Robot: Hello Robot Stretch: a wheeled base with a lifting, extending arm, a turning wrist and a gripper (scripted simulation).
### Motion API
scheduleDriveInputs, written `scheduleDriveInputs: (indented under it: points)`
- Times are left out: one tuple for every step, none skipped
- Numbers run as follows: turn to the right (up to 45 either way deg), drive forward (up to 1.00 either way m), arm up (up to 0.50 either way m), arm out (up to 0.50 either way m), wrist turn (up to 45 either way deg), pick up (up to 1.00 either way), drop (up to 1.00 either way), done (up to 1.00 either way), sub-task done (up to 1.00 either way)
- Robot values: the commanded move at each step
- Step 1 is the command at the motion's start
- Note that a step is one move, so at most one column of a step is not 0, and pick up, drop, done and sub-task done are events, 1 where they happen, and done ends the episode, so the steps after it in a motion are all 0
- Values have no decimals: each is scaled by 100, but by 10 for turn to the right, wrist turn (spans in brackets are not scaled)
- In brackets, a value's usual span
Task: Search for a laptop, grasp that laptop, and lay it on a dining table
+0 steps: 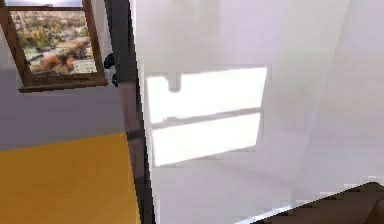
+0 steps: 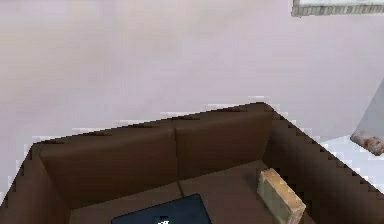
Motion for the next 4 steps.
scheduleDriveInputs:
  points:
    - [0, 0, 0, 0, 0, 100, 0, 0, 0]
    - [0, 0, 10, 0, 0, 0, 0, 0, 0]
    - [0, 0, 50, 0, 0, 0, 0, 0, 0]
    - [0, 0, 6, 0, 0, 0, 0, 0, 0]
